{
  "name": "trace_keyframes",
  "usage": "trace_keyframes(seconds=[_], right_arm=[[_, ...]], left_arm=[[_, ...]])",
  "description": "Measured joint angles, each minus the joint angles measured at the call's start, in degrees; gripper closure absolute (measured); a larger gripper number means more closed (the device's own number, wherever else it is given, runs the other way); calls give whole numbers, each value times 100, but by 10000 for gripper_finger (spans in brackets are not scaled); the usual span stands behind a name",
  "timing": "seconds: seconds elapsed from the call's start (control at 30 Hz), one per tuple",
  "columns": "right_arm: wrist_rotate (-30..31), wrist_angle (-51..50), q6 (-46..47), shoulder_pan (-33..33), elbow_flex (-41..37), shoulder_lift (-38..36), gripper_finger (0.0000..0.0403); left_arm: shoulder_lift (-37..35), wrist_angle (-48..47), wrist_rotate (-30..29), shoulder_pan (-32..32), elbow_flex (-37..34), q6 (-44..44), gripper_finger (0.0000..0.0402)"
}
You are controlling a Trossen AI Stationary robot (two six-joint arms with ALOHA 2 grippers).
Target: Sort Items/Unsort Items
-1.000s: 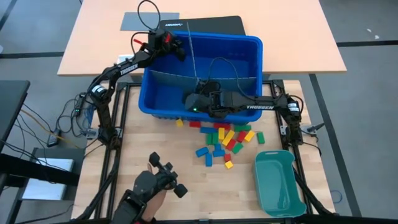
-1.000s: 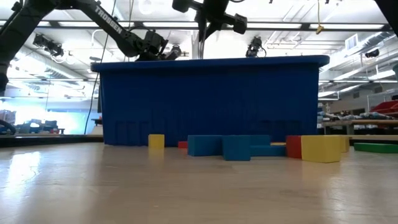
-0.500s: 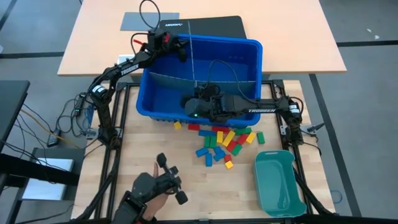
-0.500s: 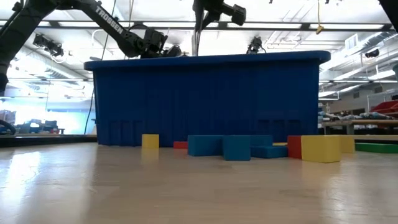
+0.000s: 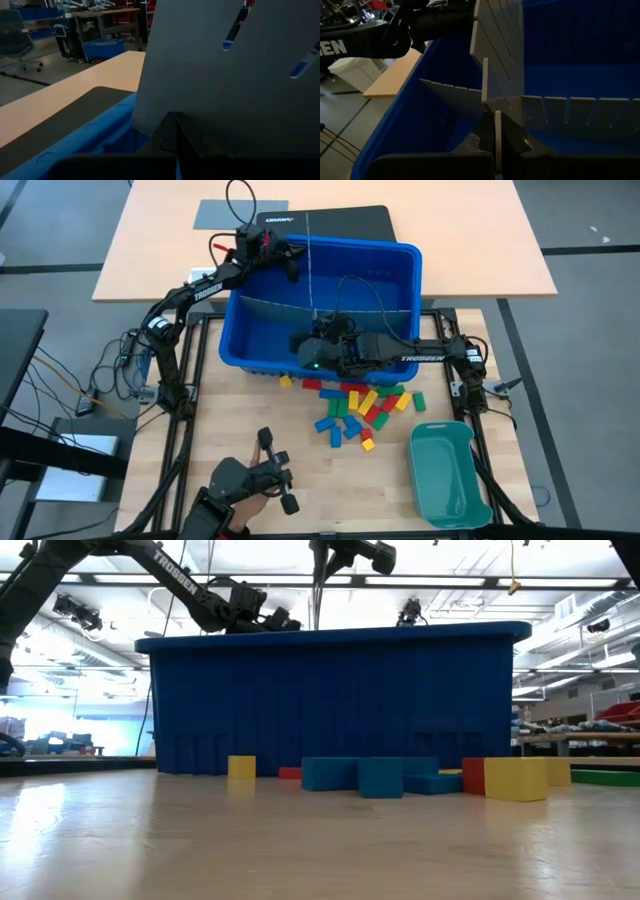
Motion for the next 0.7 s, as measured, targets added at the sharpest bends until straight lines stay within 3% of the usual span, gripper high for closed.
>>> trace_keyframes(seconds=[0.7], right_arm=[[118, 12, 227, 16, 2, 9, 403]], left_arm=[[0, 34, -208, 10, 0, 175, 401]])
